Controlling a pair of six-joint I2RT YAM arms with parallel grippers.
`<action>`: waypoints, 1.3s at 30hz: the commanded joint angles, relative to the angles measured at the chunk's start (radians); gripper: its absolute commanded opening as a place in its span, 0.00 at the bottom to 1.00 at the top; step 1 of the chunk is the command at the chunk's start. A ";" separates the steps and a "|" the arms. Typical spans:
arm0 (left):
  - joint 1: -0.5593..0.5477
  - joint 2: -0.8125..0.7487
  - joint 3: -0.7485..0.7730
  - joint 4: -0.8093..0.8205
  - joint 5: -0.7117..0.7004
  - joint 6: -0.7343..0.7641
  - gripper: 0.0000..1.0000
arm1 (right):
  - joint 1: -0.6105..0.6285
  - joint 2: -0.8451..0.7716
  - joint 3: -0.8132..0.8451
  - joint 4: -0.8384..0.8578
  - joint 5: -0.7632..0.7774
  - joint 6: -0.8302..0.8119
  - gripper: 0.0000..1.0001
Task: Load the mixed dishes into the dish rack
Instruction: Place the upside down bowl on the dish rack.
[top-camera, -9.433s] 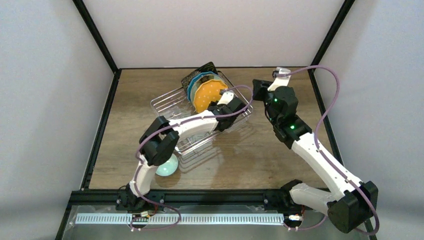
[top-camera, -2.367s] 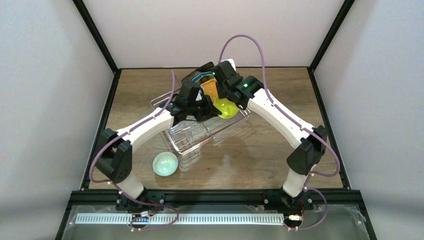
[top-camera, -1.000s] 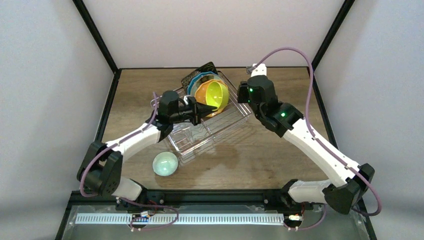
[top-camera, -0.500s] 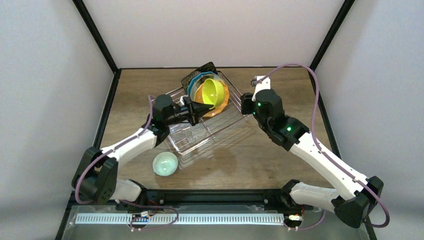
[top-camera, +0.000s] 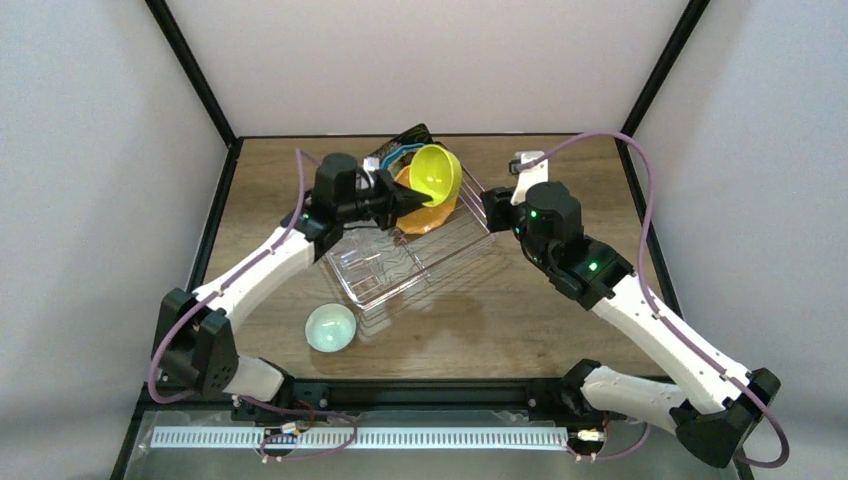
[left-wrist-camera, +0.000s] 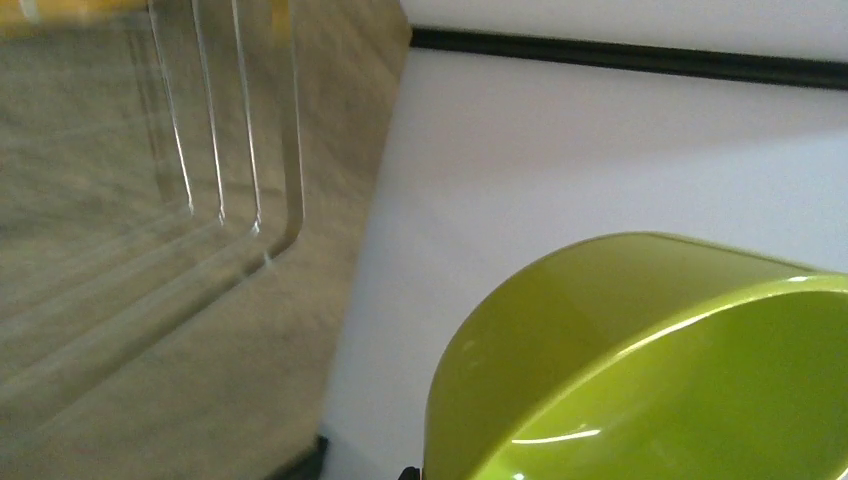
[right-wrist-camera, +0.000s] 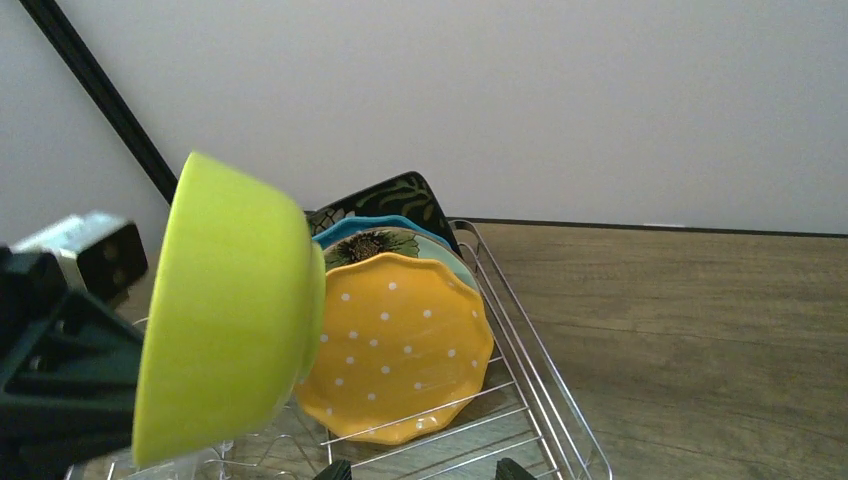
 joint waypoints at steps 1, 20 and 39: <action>0.013 0.024 0.156 -0.406 -0.189 0.448 0.03 | 0.000 -0.004 0.061 -0.055 -0.007 -0.008 0.82; -0.095 0.050 0.241 -0.547 -1.086 0.872 0.03 | -0.001 -0.015 0.081 -0.149 0.110 0.020 0.83; -0.379 0.347 0.418 -0.564 -1.567 0.817 0.03 | -0.002 0.038 0.037 -0.091 0.328 0.077 0.83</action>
